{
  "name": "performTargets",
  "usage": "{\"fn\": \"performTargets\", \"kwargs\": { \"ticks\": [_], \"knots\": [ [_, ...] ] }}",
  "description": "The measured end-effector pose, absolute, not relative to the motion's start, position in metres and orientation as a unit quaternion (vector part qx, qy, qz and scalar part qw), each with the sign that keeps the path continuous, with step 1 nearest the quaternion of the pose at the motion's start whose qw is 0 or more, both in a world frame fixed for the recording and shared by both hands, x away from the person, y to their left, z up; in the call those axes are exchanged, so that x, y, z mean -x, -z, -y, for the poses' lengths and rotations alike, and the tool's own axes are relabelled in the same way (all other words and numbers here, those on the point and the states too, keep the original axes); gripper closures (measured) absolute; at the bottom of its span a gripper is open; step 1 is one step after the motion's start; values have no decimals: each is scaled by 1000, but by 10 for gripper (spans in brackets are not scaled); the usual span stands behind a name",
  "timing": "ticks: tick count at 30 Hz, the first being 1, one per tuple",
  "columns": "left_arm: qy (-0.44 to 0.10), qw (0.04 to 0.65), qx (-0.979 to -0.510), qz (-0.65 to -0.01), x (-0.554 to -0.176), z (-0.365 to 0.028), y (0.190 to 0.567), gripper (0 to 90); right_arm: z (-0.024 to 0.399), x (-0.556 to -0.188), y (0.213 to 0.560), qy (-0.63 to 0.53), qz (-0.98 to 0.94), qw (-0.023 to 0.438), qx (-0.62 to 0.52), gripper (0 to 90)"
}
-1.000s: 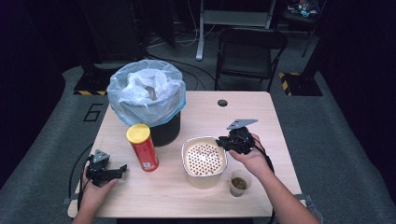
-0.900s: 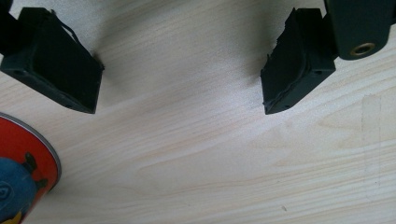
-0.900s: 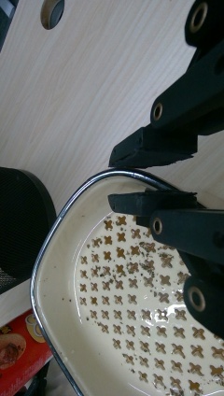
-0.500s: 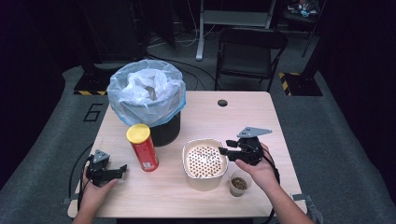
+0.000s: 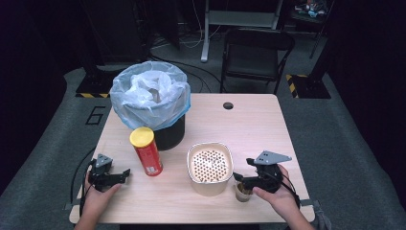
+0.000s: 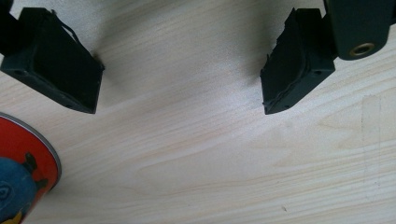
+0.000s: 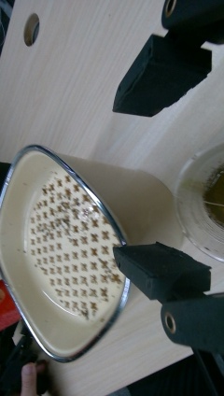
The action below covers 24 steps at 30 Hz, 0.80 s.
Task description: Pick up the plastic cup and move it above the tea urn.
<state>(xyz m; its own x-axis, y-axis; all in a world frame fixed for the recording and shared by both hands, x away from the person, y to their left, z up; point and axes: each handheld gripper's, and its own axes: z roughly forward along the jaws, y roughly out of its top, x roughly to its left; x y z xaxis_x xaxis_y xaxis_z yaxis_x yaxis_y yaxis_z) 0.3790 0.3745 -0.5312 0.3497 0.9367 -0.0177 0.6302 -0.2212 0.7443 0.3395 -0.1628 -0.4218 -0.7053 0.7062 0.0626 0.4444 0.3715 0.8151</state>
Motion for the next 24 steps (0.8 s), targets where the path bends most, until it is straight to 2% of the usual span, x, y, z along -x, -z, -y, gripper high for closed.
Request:
{"fn": "performTargets", "kwargs": {
  "ticks": [4, 24],
  "knots": [
    [-226, 340, -748, -524, -379, -374, 531, 125, 162, -331, 430, -424, -821, 151, -352, 146],
    [-227, 337, -750, -522, -379, -375, 531, 126, 163, -315, 478, -385, -838, 155, -355, 149]
  ]
}}
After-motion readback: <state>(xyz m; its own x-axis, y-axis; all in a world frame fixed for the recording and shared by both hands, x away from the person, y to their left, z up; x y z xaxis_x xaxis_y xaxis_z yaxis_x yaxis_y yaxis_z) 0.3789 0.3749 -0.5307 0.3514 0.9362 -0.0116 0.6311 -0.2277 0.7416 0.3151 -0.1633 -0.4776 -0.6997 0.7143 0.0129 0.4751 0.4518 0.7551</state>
